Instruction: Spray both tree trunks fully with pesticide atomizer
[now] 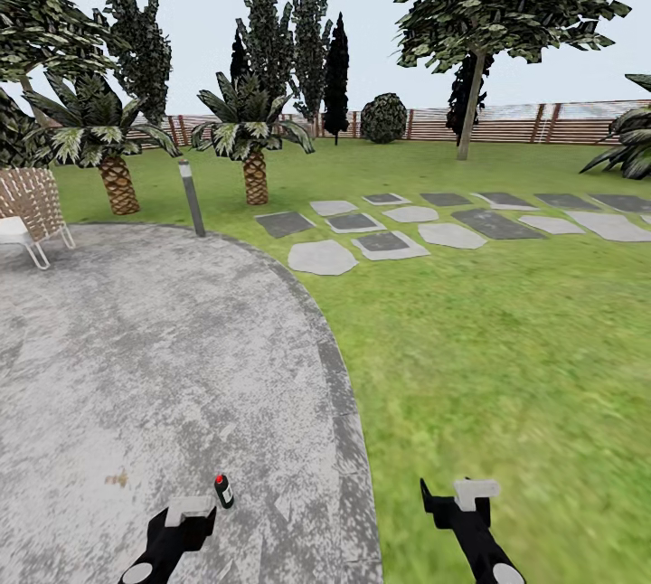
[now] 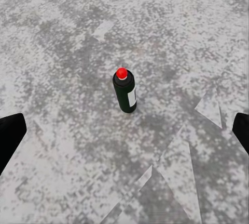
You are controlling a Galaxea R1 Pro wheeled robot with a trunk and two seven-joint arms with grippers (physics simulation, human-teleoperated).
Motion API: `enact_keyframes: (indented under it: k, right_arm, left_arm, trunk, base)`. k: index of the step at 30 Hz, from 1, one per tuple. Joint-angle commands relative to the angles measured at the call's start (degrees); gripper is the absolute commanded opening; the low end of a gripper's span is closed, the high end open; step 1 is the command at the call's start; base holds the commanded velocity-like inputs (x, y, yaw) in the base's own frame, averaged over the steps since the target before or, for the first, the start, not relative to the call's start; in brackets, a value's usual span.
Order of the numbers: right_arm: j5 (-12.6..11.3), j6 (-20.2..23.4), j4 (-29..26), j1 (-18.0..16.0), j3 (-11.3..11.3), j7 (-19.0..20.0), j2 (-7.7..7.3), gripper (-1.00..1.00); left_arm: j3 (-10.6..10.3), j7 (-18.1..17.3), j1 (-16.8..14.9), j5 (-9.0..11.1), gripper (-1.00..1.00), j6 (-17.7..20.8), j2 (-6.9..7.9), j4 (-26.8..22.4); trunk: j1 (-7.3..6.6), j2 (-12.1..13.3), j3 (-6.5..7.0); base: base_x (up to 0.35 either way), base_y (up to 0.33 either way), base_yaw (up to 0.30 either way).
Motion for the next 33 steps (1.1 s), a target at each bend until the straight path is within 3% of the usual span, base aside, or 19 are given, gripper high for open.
enact_keyframes:
  k: [1, 8, 17, 24, 33]
  right_arm:
    - [-0.01, -0.18, -0.08, -0.03, -0.13, 0.02, -0.34, 1.00]
    - [-0.01, -0.18, 0.10, -0.03, -0.05, 0.03, -0.74, 1.00]
    - [-0.09, -0.18, -0.03, -0.03, -0.15, 0.01, -0.75, 1.00]
    - [-0.04, -0.17, -0.05, -0.03, -0.15, 0.01, -0.75, 1.00]
    - [-0.09, -0.12, -0.20, -0.03, -0.23, 0.01, -0.75, 1.00]
  left_arm:
    - [0.19, -0.01, -0.06, 0.10, 1.00, -0.15, -0.03, -0.06]
    - [0.15, -0.01, -0.15, 0.31, 1.00, -0.14, -0.11, -0.09]
    - [0.15, -0.01, -0.16, 0.35, 1.00, -0.18, -0.04, -0.09]
    - [0.10, -0.06, -0.16, 0.11, 1.00, -0.21, -0.03, -0.09]
    - [-0.41, -0.10, -0.16, -0.12, 1.00, -0.20, -0.03, -0.18]
  trunk:
    - [-0.01, -0.02, -0.05]
    - [-0.01, -0.02, -0.05]
    - [-0.01, -0.02, -0.05]
    - [-0.01, -0.02, -0.05]
    - [-0.01, -0.02, -0.05]
  base:
    - [0.153, 0.135, 0.000]
    - [0.227, 0.210, -0.012]
    - [0.206, 0.197, -0.254]
    - [0.034, 0.041, -0.281]
    - [0.001, 0.001, -0.038]
